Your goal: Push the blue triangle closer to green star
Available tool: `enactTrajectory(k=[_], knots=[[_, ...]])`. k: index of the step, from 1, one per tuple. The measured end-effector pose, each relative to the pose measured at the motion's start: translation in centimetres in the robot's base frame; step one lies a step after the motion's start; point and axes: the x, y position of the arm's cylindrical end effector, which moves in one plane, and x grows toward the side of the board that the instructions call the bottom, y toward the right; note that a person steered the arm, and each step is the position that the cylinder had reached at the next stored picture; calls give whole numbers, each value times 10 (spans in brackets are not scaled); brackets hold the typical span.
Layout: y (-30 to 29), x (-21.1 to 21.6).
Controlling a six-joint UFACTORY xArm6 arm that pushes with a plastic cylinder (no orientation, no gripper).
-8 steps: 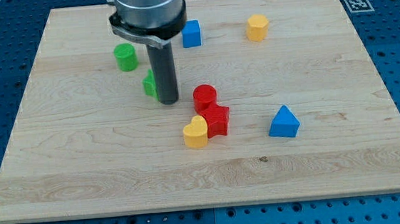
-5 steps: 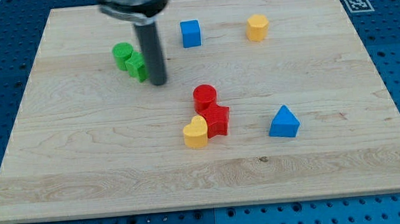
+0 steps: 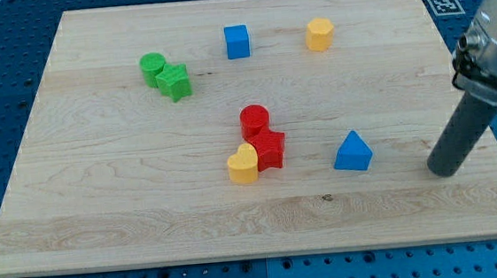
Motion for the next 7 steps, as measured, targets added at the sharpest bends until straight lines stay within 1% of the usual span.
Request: enactTrajectory(k=[1, 2, 3, 4, 5, 6, 7], knots=[[-56, 13], [-69, 8], [-110, -17], [-127, -34], [-120, -40], [-103, -13], [-95, -6]])
